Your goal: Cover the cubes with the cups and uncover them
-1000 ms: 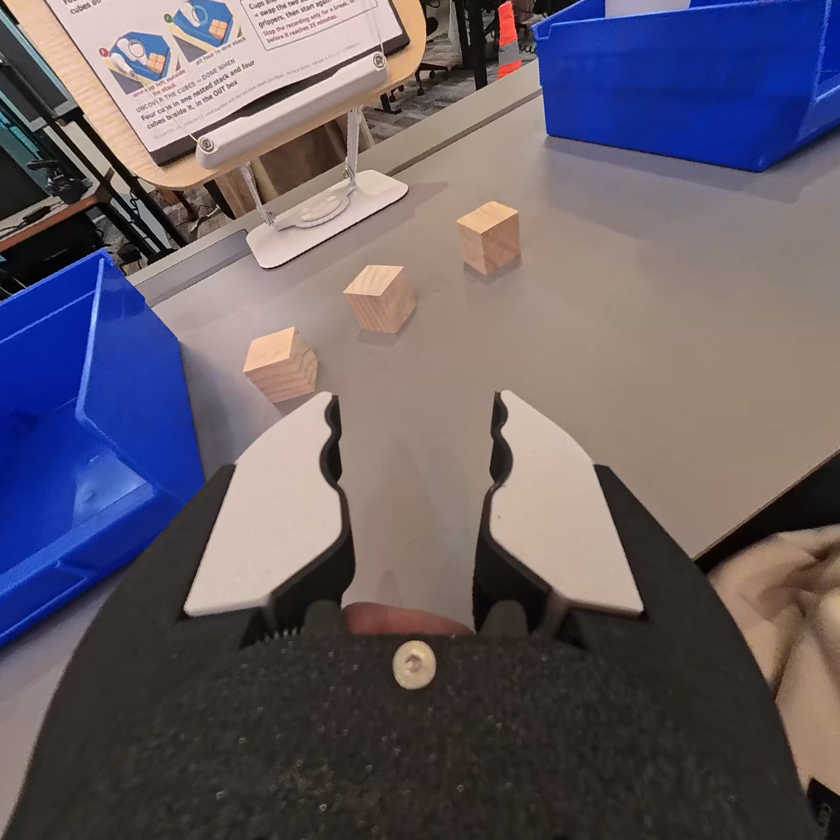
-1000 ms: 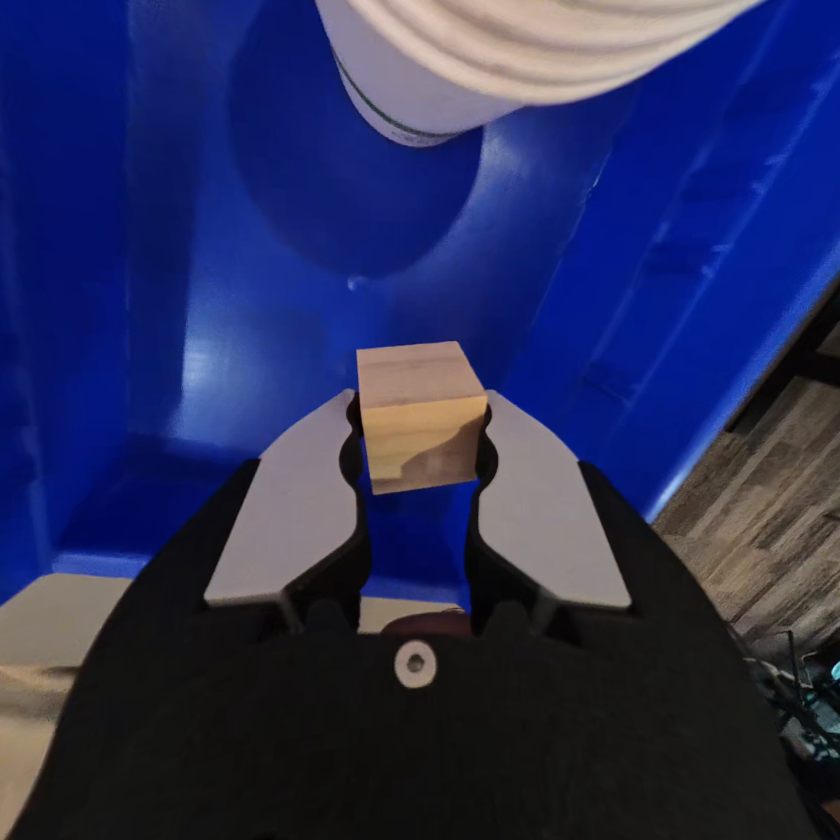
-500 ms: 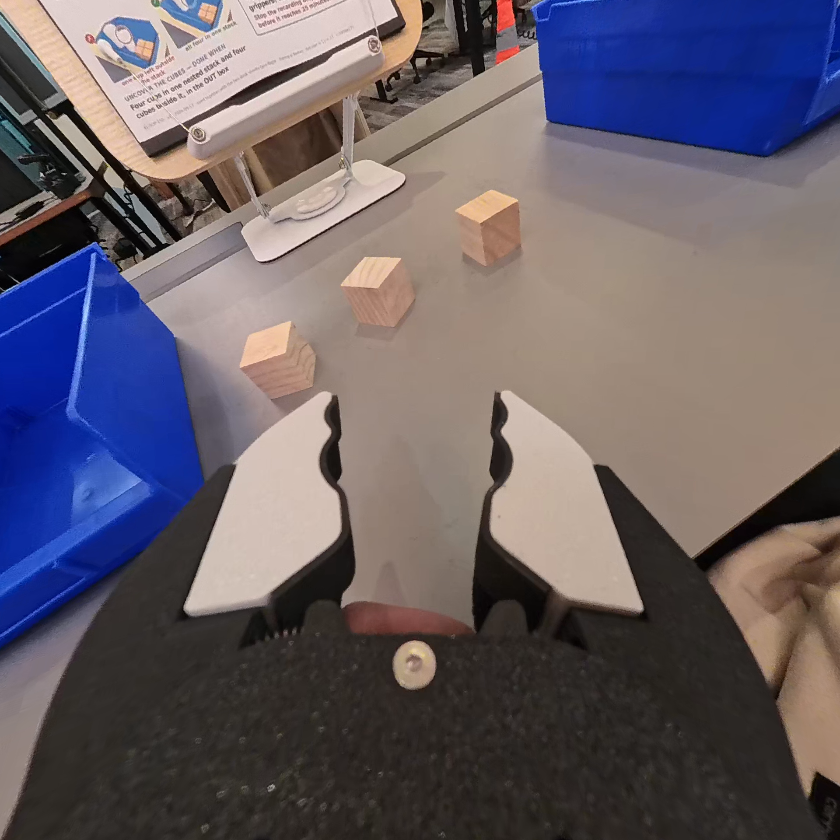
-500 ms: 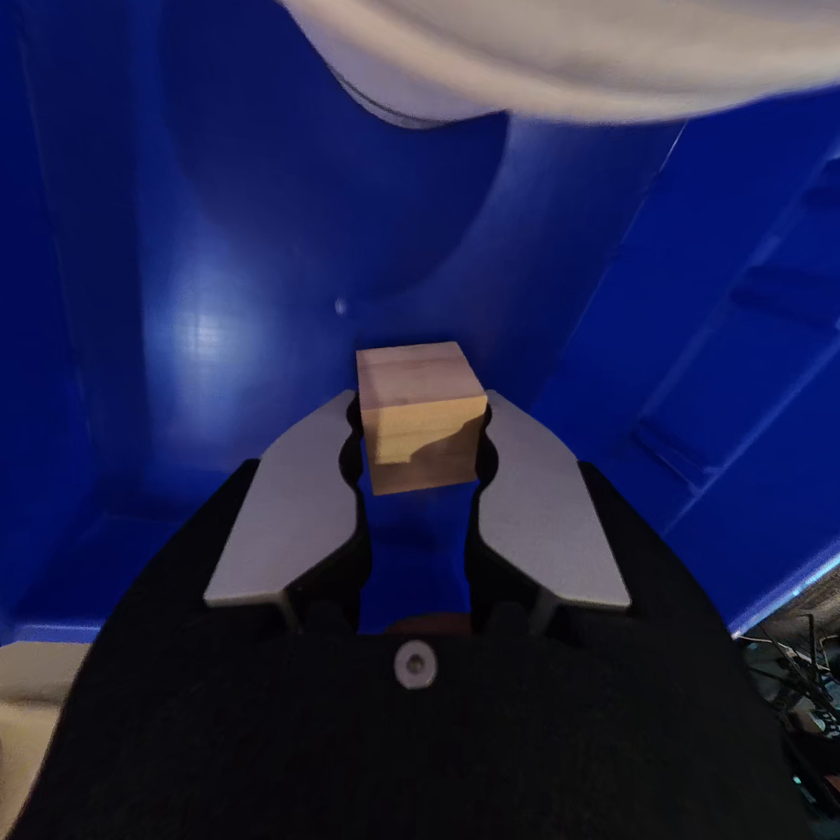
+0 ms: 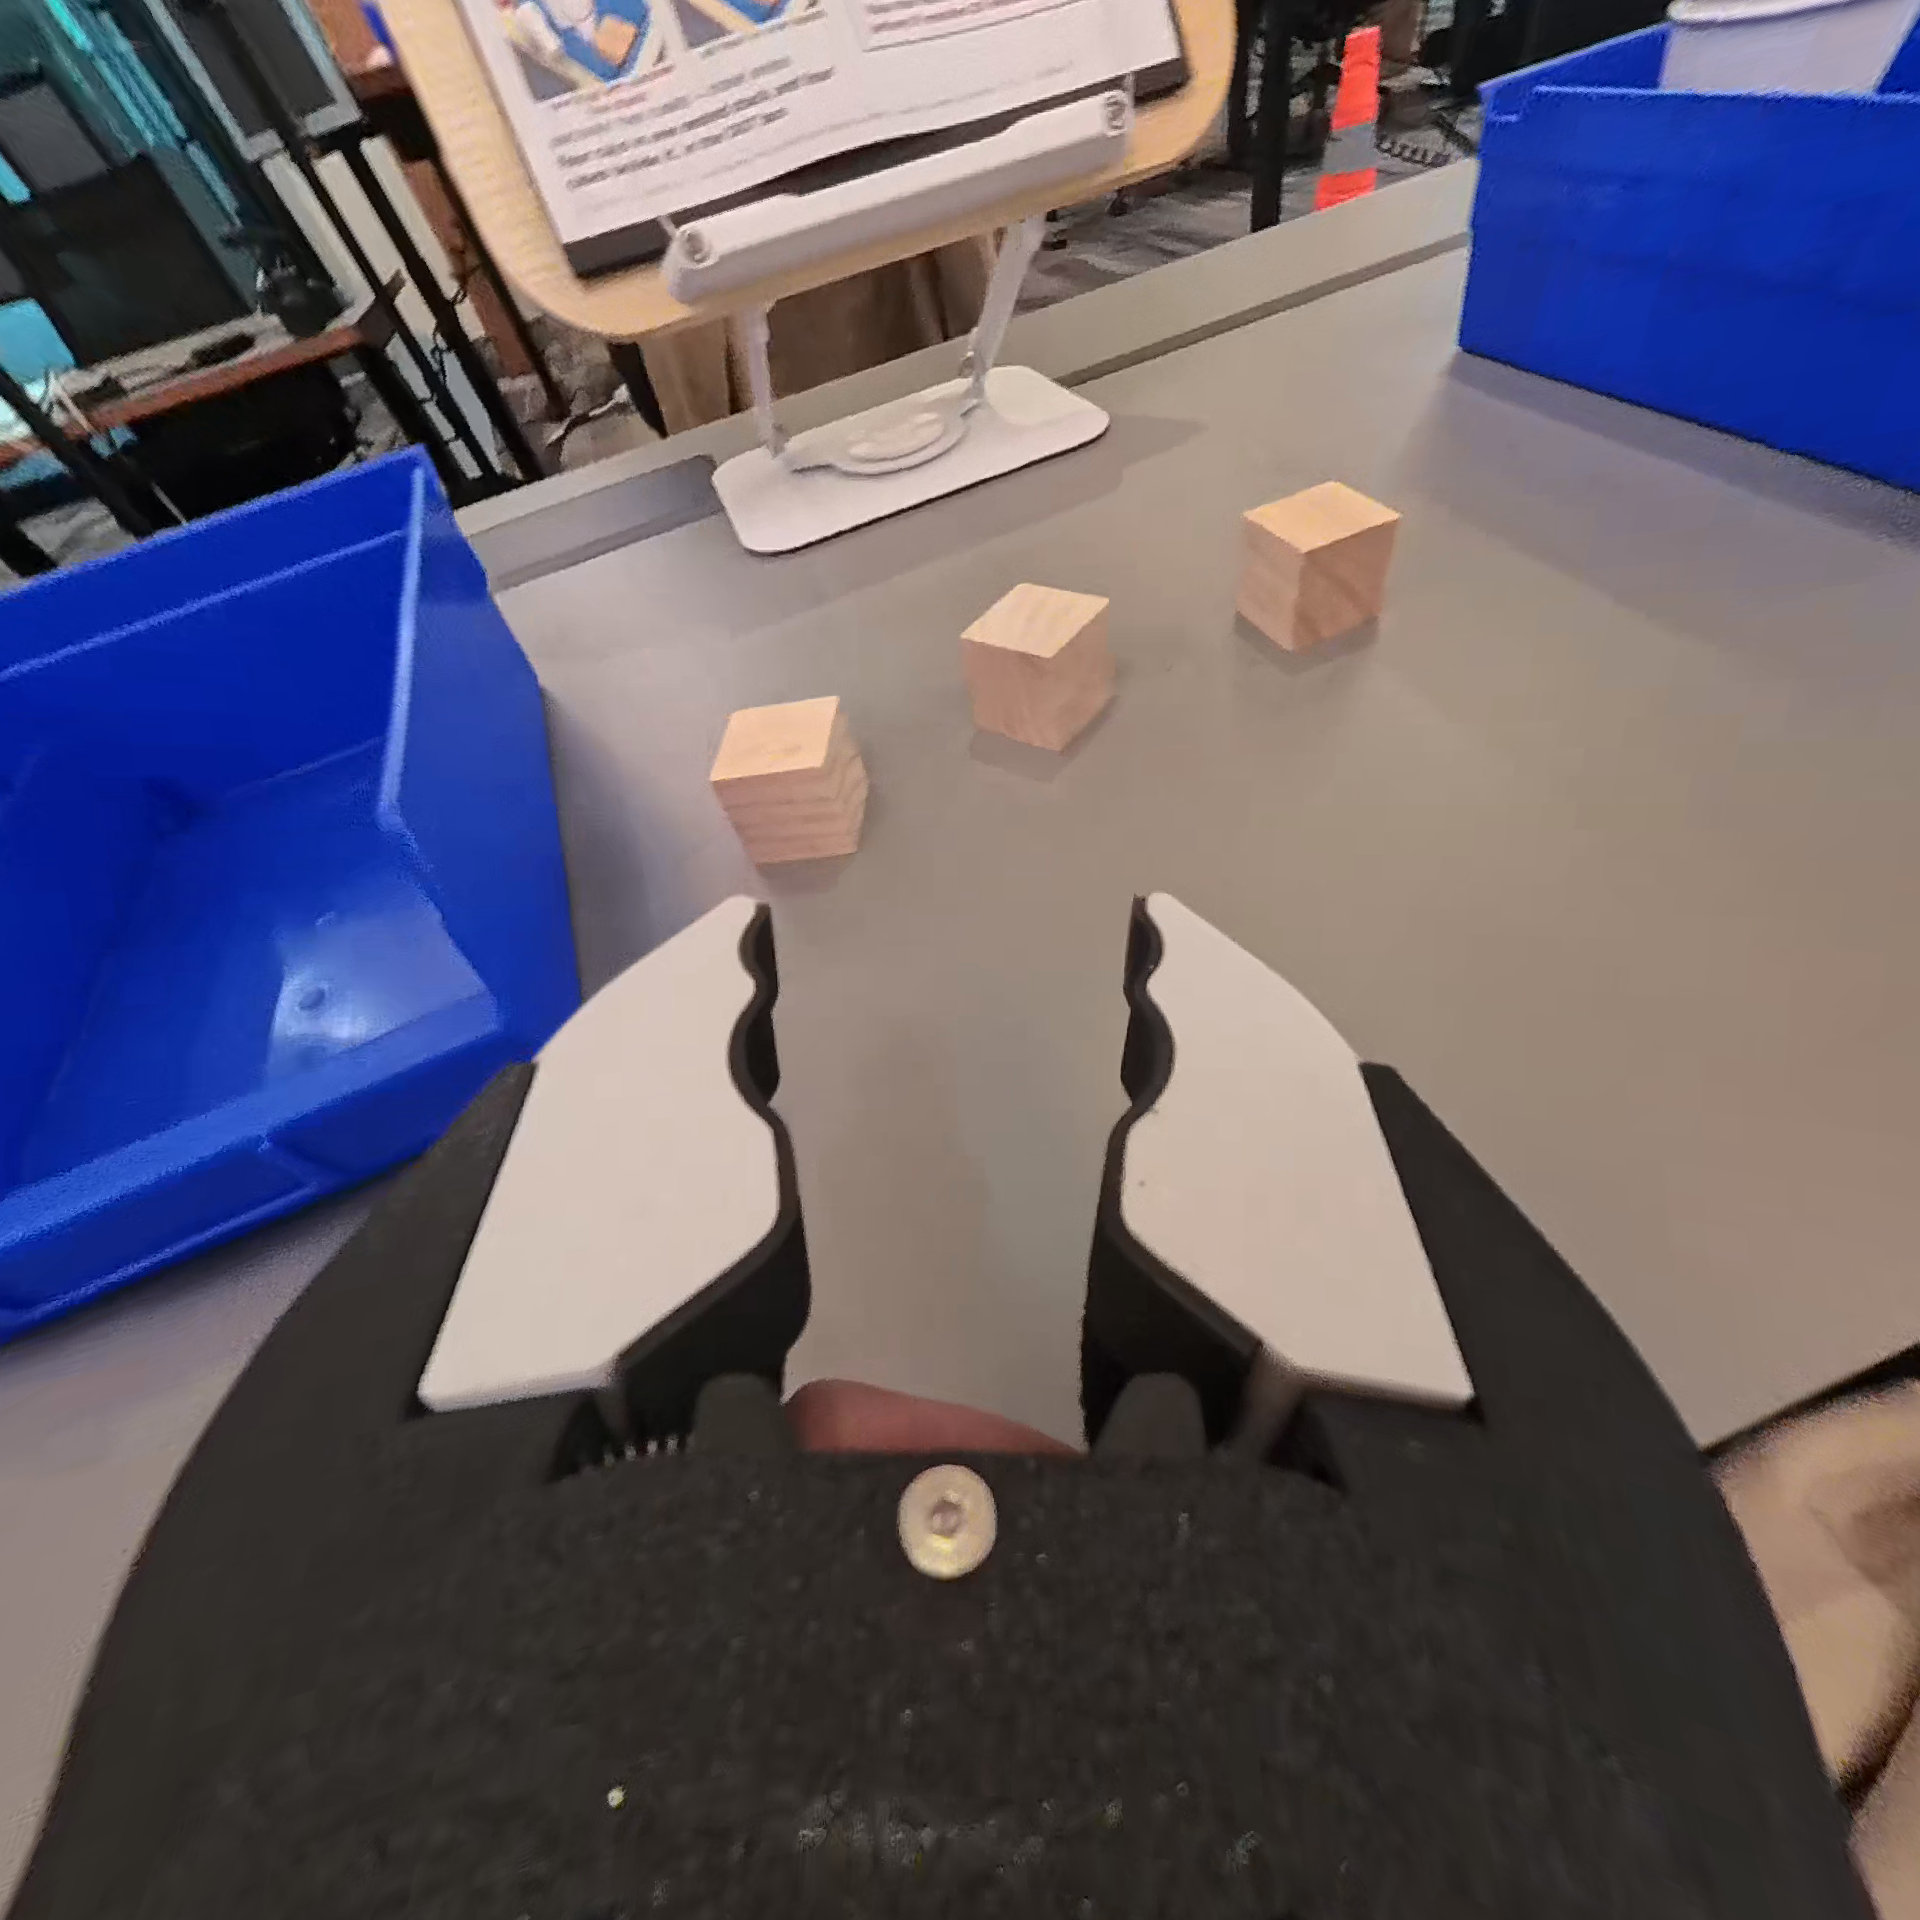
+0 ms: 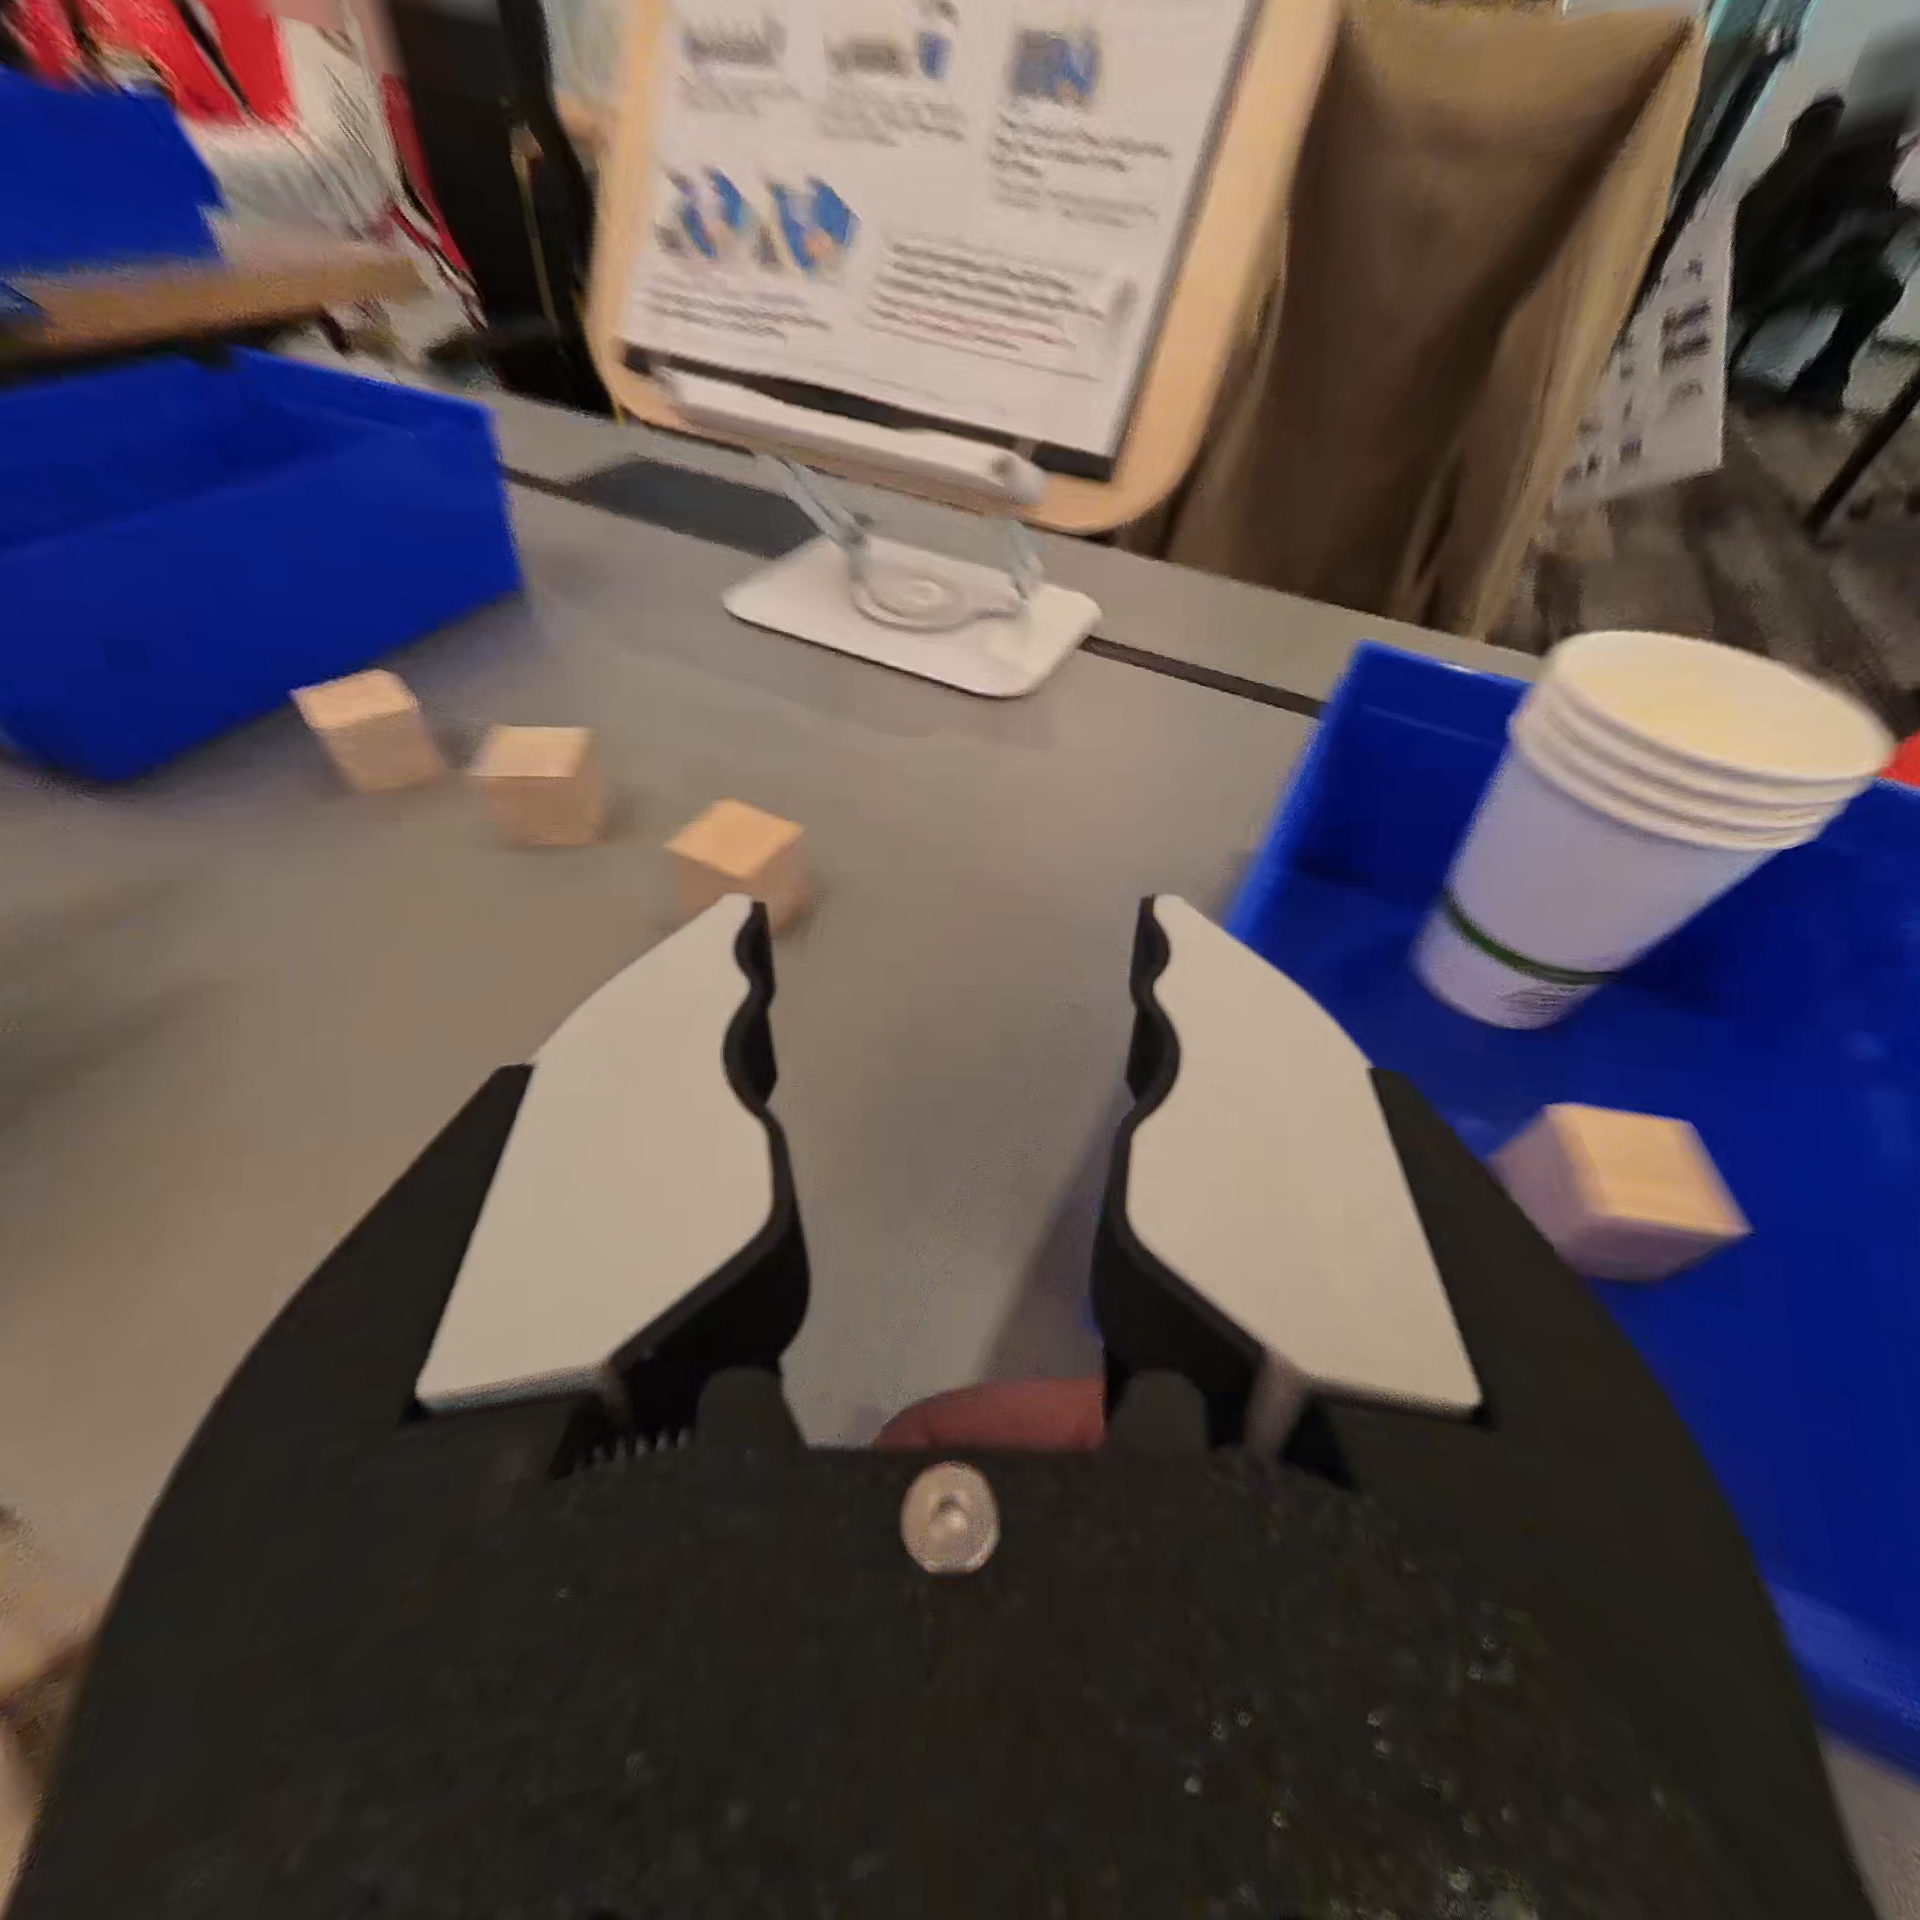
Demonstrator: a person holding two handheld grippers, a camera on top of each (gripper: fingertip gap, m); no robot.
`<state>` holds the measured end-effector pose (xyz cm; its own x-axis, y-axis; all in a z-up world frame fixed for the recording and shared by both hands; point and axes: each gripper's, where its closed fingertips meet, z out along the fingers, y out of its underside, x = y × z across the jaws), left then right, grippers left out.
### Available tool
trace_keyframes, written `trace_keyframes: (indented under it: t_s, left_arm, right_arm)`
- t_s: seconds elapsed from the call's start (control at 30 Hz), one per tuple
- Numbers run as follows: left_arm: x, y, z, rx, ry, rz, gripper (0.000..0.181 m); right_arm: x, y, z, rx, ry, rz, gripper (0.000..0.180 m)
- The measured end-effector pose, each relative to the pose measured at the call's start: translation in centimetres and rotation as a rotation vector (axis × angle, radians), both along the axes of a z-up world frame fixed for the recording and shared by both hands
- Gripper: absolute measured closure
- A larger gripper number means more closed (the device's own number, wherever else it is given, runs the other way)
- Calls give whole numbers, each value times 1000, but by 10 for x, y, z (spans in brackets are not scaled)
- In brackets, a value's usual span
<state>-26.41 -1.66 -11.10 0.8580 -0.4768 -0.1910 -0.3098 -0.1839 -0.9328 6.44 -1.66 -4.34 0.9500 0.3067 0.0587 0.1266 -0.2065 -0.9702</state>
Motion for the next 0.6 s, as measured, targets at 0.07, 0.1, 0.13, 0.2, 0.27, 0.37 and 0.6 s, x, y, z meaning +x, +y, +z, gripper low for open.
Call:
trace_keyframes:
  t_s: [0.07,0.1,0.13,0.2,0.27,0.37,0.6]
  left_arm:
    - [-5,4,-2,-20,-29,22,116]
    - [-6,4,-3,-32,-35,28,116]
    - [-8,5,-5,-44,-31,41,116]
    - [-10,5,-5,-32,-8,57,116]
    - [-8,4,-5,-28,1,53,116]
    - [-5,1,-6,-38,-2,39,116]
    - [-2,0,-7,-38,13,22,116]
  right_arm:
    - [-36,-26,-22,44,49,5,114]
    - [-51,-34,-37,38,52,16,112]
    - [-63,-41,-53,11,44,27,112]
    - [-75,-50,-75,-27,29,28,109]
    - [-84,-51,-79,-42,15,58,113]
    - [-82,-47,-69,-46,12,60,112]
    - [-109,8,-47,-163,-420,351,112]
